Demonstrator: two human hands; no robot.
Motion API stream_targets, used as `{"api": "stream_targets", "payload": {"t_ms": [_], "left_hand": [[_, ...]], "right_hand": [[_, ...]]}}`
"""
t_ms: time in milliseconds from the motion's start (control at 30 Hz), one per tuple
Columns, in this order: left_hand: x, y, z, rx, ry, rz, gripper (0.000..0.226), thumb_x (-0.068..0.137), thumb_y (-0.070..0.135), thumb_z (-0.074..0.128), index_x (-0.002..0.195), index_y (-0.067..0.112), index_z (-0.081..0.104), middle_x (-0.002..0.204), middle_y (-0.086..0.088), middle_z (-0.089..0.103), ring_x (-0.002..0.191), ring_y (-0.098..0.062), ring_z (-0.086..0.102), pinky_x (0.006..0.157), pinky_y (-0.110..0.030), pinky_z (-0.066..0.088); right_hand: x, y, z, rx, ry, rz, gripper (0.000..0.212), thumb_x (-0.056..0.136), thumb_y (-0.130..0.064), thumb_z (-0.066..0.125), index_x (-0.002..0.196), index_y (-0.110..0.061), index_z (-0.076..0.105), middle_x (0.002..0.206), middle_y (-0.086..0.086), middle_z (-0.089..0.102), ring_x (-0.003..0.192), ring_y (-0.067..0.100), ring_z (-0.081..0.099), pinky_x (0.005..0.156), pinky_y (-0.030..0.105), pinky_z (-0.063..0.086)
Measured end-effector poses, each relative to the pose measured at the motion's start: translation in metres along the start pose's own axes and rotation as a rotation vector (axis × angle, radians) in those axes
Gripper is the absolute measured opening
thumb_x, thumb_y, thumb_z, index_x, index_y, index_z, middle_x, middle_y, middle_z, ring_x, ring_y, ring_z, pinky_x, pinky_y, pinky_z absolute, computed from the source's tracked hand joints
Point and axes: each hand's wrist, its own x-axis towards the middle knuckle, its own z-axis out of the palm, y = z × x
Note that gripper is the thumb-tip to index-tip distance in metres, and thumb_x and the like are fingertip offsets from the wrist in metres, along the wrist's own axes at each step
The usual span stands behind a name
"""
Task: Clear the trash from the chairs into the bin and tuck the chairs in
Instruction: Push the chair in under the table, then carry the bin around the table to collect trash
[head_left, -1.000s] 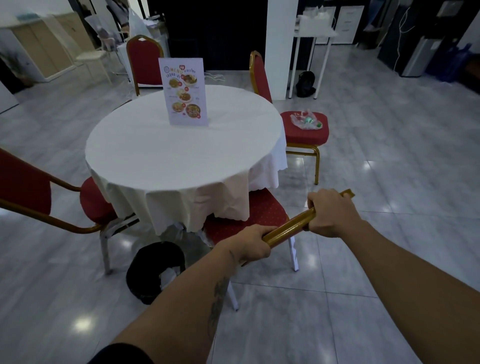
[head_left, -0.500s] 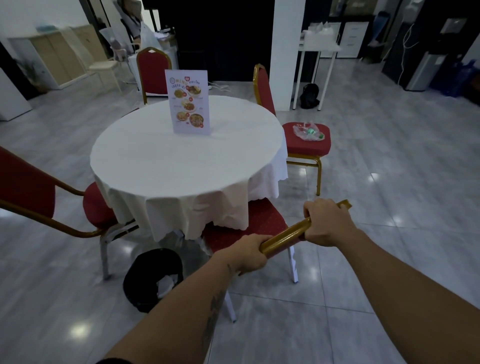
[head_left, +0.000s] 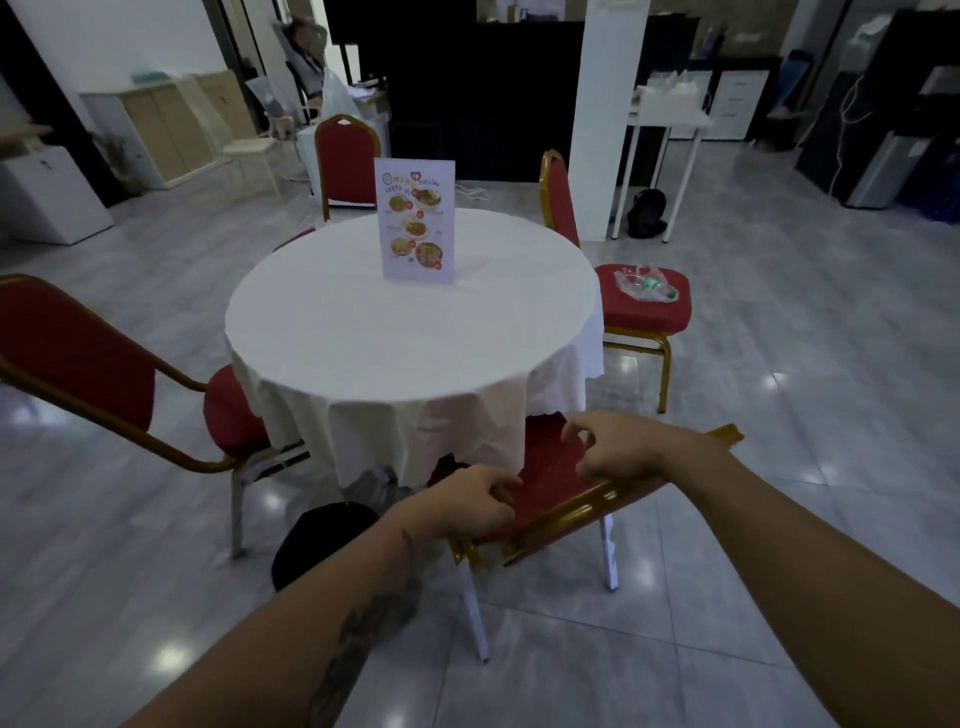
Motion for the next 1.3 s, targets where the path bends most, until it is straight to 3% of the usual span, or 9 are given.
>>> {"api": "stream_targets", "payload": {"t_ms": [333, 467, 533, 700, 867, 967, 1033, 1233, 1300], "left_hand": [[-0.025, -0.144, -0.1, -0.114, 0.128, -0.084, 0.049, 0.091, 0.013, 0.054, 0.14, 0.016, 0.054, 0.118, 0.003, 0.065, 0.109, -0.014, 0.061, 0.095, -0.029, 0.05], [-0.02, -0.234, -0.147, -0.236, 0.156, -0.132, 0.044, 0.089, 0.009, 0.052, 0.132, 0.014, 0.061, 0.117, -0.006, 0.069, 0.106, -0.024, 0.065, 0.096, -0.039, 0.054], [-0.016, -0.274, -0.167, -0.342, 0.19, -0.186, 0.034, 0.091, 0.005, 0.053, 0.121, 0.015, 0.064, 0.116, -0.011, 0.069, 0.099, -0.025, 0.065, 0.085, -0.033, 0.054], [-0.004, -0.381, -0.199, -0.415, 0.171, -0.376, 0.036, 0.091, 0.008, 0.055, 0.125, 0.018, 0.062, 0.115, -0.01, 0.066, 0.095, -0.024, 0.066, 0.071, -0.027, 0.052], [0.021, -0.45, -0.199, -0.463, 0.152, -0.471, 0.037, 0.09, 0.005, 0.055, 0.126, 0.013, 0.061, 0.102, -0.008, 0.067, 0.088, -0.025, 0.068, 0.07, -0.032, 0.054], [0.043, -0.491, -0.183, -0.465, 0.099, -0.521, 0.041, 0.09, 0.006, 0.053, 0.13, 0.011, 0.059, 0.115, -0.012, 0.066, 0.095, -0.025, 0.066, 0.076, -0.033, 0.055], [0.064, -0.525, -0.167, -0.471, 0.075, -0.567, 0.043, 0.091, 0.007, 0.051, 0.134, 0.012, 0.057, 0.121, -0.014, 0.063, 0.089, -0.022, 0.062, 0.066, -0.024, 0.047], [0.137, -0.63, -0.115, -0.475, 0.131, -0.649, 0.046, 0.092, 0.012, 0.053, 0.138, 0.01, 0.053, 0.111, -0.007, 0.064, 0.08, -0.012, 0.06, 0.062, -0.017, 0.044], [0.159, -0.663, -0.094, -0.515, 0.17, -0.734, 0.051, 0.091, 0.012, 0.057, 0.141, 0.007, 0.048, 0.118, -0.012, 0.06, 0.095, -0.023, 0.062, 0.076, -0.024, 0.048]], "right_hand": [[0.104, -0.126, 0.067, 0.009, -0.084, -0.1, 0.044, 0.086, -0.027, 0.068, 0.128, -0.025, 0.055, 0.116, -0.001, 0.058, 0.103, 0.024, 0.063, 0.093, 0.045, 0.056], [0.168, -0.176, 0.109, 0.074, -0.132, -0.051, 0.03, 0.085, -0.023, 0.067, 0.115, -0.025, 0.061, 0.107, -0.004, 0.06, 0.096, 0.015, 0.06, 0.076, 0.029, 0.053], [0.196, -0.196, 0.13, 0.119, -0.157, -0.006, 0.022, 0.084, -0.022, 0.066, 0.105, -0.027, 0.061, 0.108, 0.0, 0.061, 0.094, 0.016, 0.061, 0.074, 0.03, 0.052], [0.256, -0.236, 0.185, 0.211, -0.202, 0.17, 0.028, 0.087, -0.012, 0.061, 0.115, -0.01, 0.063, 0.103, 0.013, 0.061, 0.081, 0.022, 0.059, 0.066, 0.031, 0.048], [0.305, -0.245, 0.233, 0.247, -0.187, 0.259, 0.017, 0.091, -0.013, 0.059, 0.107, -0.012, 0.063, 0.099, 0.014, 0.061, 0.087, 0.028, 0.063, 0.064, 0.029, 0.046], [0.34, -0.236, 0.276, 0.297, -0.214, 0.314, 0.015, 0.095, -0.011, 0.058, 0.109, -0.006, 0.06, 0.086, 0.005, 0.054, 0.072, 0.013, 0.051, 0.059, 0.02, 0.043], [0.371, -0.224, 0.313, 0.328, -0.229, 0.337, 0.005, 0.095, -0.012, 0.056, 0.101, -0.011, 0.056, 0.085, 0.0, 0.05, 0.071, 0.008, 0.046, 0.057, 0.019, 0.039], [0.459, -0.182, 0.425, 0.49, -0.223, 0.509, 0.014, 0.098, -0.017, 0.054, 0.1, -0.026, 0.044, 0.092, -0.007, 0.05, 0.082, 0.012, 0.051, 0.072, 0.028, 0.04], [0.486, -0.168, 0.464, 0.482, -0.22, 0.561, 0.025, 0.098, -0.015, 0.054, 0.12, -0.021, 0.043, 0.106, -0.004, 0.053, 0.093, 0.016, 0.055, 0.081, 0.029, 0.042]]}}
